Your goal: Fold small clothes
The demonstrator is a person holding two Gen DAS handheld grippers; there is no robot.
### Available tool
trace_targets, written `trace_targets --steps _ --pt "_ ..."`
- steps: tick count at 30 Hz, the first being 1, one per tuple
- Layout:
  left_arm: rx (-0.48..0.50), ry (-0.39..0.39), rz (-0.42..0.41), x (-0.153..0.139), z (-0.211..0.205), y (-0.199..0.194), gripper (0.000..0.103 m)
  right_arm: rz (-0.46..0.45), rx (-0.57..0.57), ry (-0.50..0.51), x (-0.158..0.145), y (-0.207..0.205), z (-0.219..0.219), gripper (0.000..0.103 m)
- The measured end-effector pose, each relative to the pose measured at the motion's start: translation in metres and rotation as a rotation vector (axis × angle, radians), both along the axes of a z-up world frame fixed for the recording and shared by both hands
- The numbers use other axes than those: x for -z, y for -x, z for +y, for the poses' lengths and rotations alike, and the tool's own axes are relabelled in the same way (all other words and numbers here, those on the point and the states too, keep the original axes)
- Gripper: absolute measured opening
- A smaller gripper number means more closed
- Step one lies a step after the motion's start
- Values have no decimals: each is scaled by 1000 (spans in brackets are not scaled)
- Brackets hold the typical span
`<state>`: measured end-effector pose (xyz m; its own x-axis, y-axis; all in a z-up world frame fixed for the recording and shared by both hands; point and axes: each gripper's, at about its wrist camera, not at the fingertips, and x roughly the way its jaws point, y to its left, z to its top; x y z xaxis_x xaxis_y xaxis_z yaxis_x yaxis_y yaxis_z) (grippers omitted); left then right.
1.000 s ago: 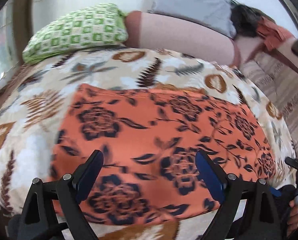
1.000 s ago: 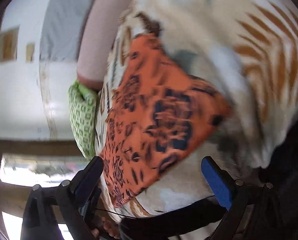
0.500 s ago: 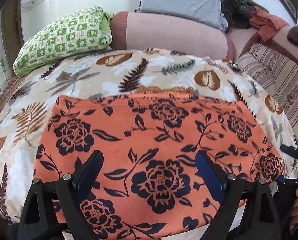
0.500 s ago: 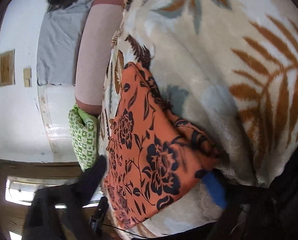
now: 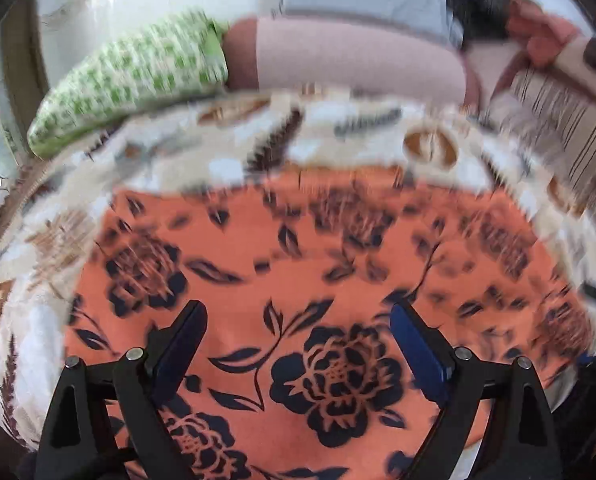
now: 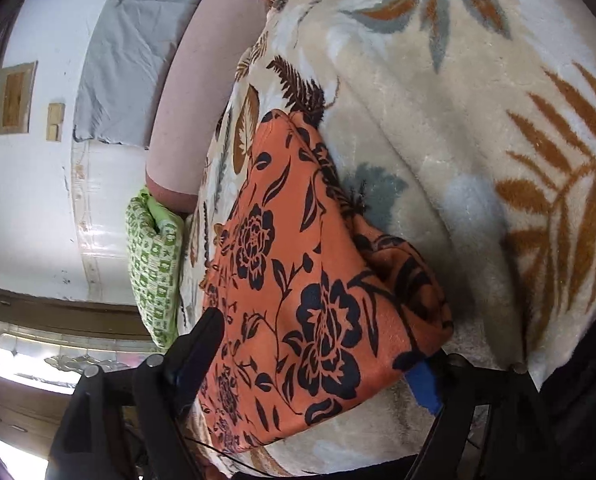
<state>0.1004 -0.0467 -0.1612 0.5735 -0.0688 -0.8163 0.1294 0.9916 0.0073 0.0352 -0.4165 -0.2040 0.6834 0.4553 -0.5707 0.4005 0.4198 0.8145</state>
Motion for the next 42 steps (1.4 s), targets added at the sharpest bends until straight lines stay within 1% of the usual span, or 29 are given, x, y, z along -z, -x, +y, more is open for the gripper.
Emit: trace_targets --steps 1,2,5,7,8,9,10,11,12,13,14,15,16,18,19,20,21,24,26,27,28,30,31,33,35,37,39,41,42 --pt "4 -33 62 14 -2 -6 94 -1 -5 2 -1 0 -1 86" --pt "-3 -26 42 16 0 -5 95 4 -15 8 -1 -1 0 86" --pt "-10 36 -2 -6 3 0 95 -4 -18 21 -7 -2 2 86" --pt "-21 8 -73 -16 4 4 95 0 -15 39 -9 -5 3 86" --pt "-26 -22 -81 -14 3 3 95 6 -21 49 -7 -8 4 86" --pt "-23 -50 -44 -5 1 -3 95 20 -31 51 -2 -11 5 86" --pt "-8 -62 47 15 0 -12 95 25 -32 49 1 -13 6 86" --pt "-8 -61 47 22 0 -14 101 24 -38 60 1 -14 7 86" --pt "-11 -70 4 19 0 -11 101 28 -55 82 -1 -18 10 86" --pt "-12 -77 14 17 -1 -12 101 29 -65 96 -4 -20 11 78" --pt "-14 -75 16 15 -1 -12 101 29 -89 105 -7 -23 13 47" --pt "-11 -68 23 14 1 -12 101 50 -102 131 -8 -26 14 26" --pt "-7 -60 25 13 3 -13 101 59 -98 144 -7 -26 14 17" --pt "-1 -13 32 9 11 -17 99 104 -104 157 3 -32 13 18" --pt "-7 21 24 3 17 -15 99 105 -106 151 7 -33 13 19" --pt "-16 59 1 -2 22 -8 99 102 -100 145 7 -33 12 20" --pt "-30 105 -48 -15 33 0 99 101 -109 155 4 -34 13 20" --pt "-84 167 -170 -54 75 29 99 57 -150 211 -22 -40 23 20" --pt "-139 196 -232 -72 106 48 99 -15 -191 286 -58 -44 43 17" --pt "-198 219 -276 -83 132 63 99 -53 -213 313 -76 -46 57 17" --pt "-243 233 -303 -90 149 75 99 -113 -254 369 -103 -49 83 17" --pt "-348 259 -351 -99 185 101 99 -199 -330 430 -136 -50 128 17" --pt "-411 271 -372 -102 206 117 99 -260 -400 461 -156 -51 166 17" --pt "-505 280 -385 -103 240 140 99 -323 -501 503 -169 -49 222 17" --pt "-570 277 -389 -97 265 158 99 -346 -651 536 -162 -50 296 17" --pt "-625 277 -376 -88 284 168 99 -316 -745 549 -134 -53 344 17" --pt "-660 287 -341 -76 298 173 99 -203 -880 572 -78 -64 394 17" --pt "-662 295 -312 -70 304 176 99 -43 -955 535 -17 -76 418 18" --pt "-655 294 -319 -68 305 178 99 -54 -932 525 -16 -77 417 18"
